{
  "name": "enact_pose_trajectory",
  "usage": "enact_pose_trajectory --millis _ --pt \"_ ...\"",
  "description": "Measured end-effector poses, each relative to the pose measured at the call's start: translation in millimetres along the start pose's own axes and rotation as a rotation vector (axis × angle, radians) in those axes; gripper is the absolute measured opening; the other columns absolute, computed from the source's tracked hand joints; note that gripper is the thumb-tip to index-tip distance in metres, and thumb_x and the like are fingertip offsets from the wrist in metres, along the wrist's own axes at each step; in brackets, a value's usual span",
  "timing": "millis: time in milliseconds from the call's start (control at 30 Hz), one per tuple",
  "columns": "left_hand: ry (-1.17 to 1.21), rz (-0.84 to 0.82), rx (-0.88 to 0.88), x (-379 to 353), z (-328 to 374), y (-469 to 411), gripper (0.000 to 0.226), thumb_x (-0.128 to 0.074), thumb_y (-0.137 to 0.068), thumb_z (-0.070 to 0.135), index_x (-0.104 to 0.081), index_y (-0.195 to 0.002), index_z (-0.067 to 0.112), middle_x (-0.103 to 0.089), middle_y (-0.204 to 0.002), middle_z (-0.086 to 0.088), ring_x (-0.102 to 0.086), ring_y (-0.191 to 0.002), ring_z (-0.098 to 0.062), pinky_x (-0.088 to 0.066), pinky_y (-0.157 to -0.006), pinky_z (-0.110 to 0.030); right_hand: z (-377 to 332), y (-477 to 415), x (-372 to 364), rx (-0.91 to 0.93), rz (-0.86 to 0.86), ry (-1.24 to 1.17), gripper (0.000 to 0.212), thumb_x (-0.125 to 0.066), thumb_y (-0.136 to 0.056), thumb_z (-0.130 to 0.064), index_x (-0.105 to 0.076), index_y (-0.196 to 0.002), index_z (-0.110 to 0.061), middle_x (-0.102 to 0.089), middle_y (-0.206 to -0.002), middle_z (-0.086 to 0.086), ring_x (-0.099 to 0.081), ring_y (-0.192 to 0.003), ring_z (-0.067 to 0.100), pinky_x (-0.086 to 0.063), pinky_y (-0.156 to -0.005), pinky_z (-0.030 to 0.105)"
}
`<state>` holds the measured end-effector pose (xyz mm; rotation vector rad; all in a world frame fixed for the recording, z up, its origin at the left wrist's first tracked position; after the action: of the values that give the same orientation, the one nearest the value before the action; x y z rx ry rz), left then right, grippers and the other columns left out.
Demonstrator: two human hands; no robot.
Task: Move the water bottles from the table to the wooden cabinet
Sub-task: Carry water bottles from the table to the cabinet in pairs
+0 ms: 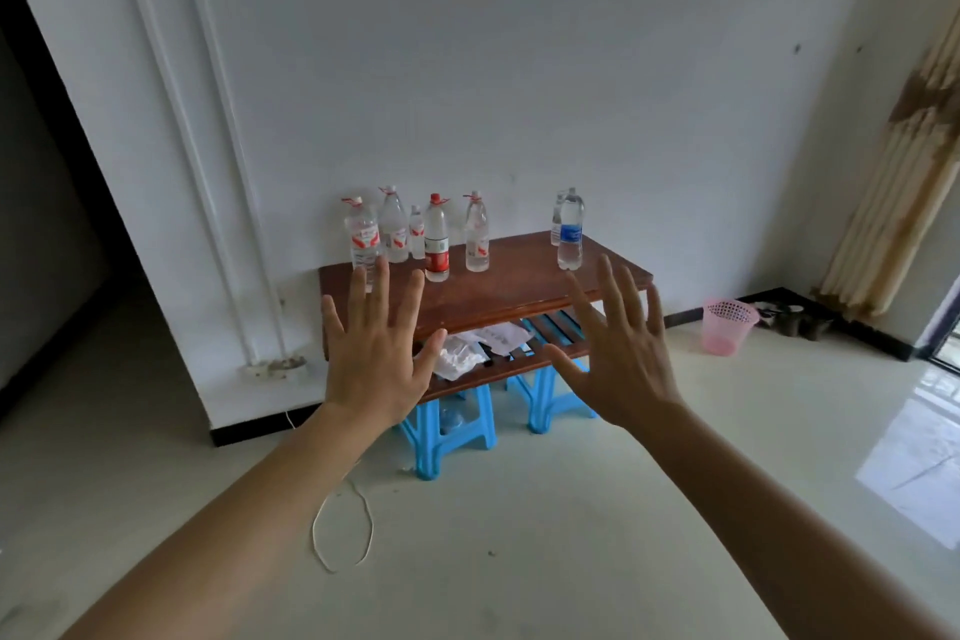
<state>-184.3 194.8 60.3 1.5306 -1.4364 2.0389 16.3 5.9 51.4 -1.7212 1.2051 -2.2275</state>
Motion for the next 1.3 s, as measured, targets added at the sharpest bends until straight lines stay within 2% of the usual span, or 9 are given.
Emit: enact_pose_trajectory --millis 100,233,367,600,800,933,1100,1233,1300 --pt "0.007 -0.021 0.014 -53.3 -14.8 -56.3 0.076 -0.015 -0.097 0.066 -0.010 -0.161 0.024 -0.001 -0.167 -0.016 -0.008 -0.153 -0.040 -0.017 -0.115 -0.071 14.6 -55.5 -57.7 0.051 -0.036 0.037 0.088 -0.034 -0.093 -0.075 -0.003 -0.163 -0.030 0.000 -0.170 0.015 -0.008 -0.156 0.038 -0.014 -0.122 0.065" --pt "0.006 -0.041 -0.013 -111.1 -23.2 -152.8 0.076 -0.012 -0.098 0.068 0.002 -0.161 0.026 0.008 -0.167 -0.014 0.001 -0.154 -0.038 -0.017 -0.116 -0.071 59.5 -140.4 -112.4 0.037 -0.048 0.060 0.090 -0.041 -0.094 -0.073 -0.003 -0.163 -0.030 -0.001 -0.170 0.014 -0.010 -0.155 0.038 -0.015 -0.122 0.064" --pt "0.003 -0.083 -0.049 -162.6 -12.6 -238.8 0.076 -0.011 -0.099 0.068 0.004 -0.160 0.026 0.011 -0.167 -0.014 0.004 -0.154 -0.036 -0.010 -0.118 -0.068 112.9 -200.5 -155.7 -0.053 -0.062 0.083 0.089 -0.027 -0.091 -0.075 -0.008 -0.163 -0.026 -0.002 -0.170 0.014 -0.011 -0.154 0.040 -0.008 -0.123 0.058" --pt "-0.004 -0.209 -0.102 -292.2 27.9 -347.1 0.078 -0.010 -0.098 0.068 -0.001 -0.161 0.024 0.001 -0.167 -0.016 -0.007 -0.153 -0.039 -0.017 -0.116 -0.069 208.2 -269.4 -280.0 -0.142 -0.105 0.058 0.093 -0.044 -0.087 -0.073 -0.014 -0.162 -0.027 -0.010 -0.168 0.013 -0.017 -0.152 0.037 0.002 -0.121 0.049" --pt "-0.037 -0.245 -0.077 -391.9 52.1 -453.9 0.076 -0.006 -0.096 0.069 0.002 -0.158 0.025 0.007 -0.164 -0.016 -0.008 -0.153 -0.039 -0.018 -0.117 -0.068 287.5 -347.0 -390.7 -0.150 -0.126 0.001 0.092 -0.049 -0.090 -0.069 -0.008 -0.162 -0.029 -0.012 -0.168 0.018 -0.022 -0.151 0.043 -0.018 -0.120 0.063" --pt "-0.001 -0.215 0.002 -432.3 68.9 -553.2 0.078 -0.011 -0.096 0.068 0.000 -0.161 0.025 0.009 -0.165 -0.014 -0.008 -0.153 -0.040 -0.013 -0.117 -0.065 344.2 -438.7 -446.8 -0.165 -0.163 -0.009 0.091 -0.041 -0.092 -0.074 -0.009 -0.163 -0.027 -0.006 -0.169 0.018 -0.017 -0.153 0.042 -0.015 -0.121 0.060" --pt "0.094 -0.219 0.129 -486.9 69.5 -603.7 0.081 -0.014 -0.095 0.069 0.005 -0.161 0.025 0.011 -0.166 -0.013 -0.004 -0.154 -0.038 -0.012 -0.119 -0.061 359.5 -511.7 -517.9 -0.164 -0.202 -0.131 0.097 -0.049 -0.093 -0.070 0.009 -0.161 -0.034 0.001 -0.170 0.016 -0.012 -0.155 0.039 -0.015 -0.123 0.057" --pt "0.098 -0.279 0.209 -550.7 57.8 -617.7 0.082 -0.014 -0.096 0.069 0.007 -0.160 0.024 0.010 -0.166 -0.013 -0.007 -0.154 -0.038 -0.020 -0.117 -0.063 352.0 -537.7 -593.9 -0.066 -0.285 -0.197 0.093 -0.048 -0.093 -0.069 -0.002 -0.163 -0.029 0.006 -0.170 0.014 -0.006 -0.156 0.035 -0.023 -0.122 0.058" --pt "0.094 -0.314 0.232 -575.5 50.3 -622.0 0.082 -0.016 -0.097 0.069 0.007 -0.160 0.023 0.011 -0.163 -0.011 -0.010 -0.153 -0.039 -0.022 -0.115 -0.063 348.5 -545.0 -623.2 -0.056 -0.346 -0.195 0.093 -0.047 -0.093 -0.069 -0.001 -0.163 -0.028 0.006 -0.170 0.014 -0.008 -0.156 0.036 -0.024 -0.122 0.057"
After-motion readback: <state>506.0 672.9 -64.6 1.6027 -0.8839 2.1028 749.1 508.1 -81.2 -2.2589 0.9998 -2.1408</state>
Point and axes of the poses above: each hand's wrist, its own y-axis away from the middle knuckle, its own x-axis out of the back of the hand, z = x × y, the point moved 4 cm from there along -y, towards the middle knuckle
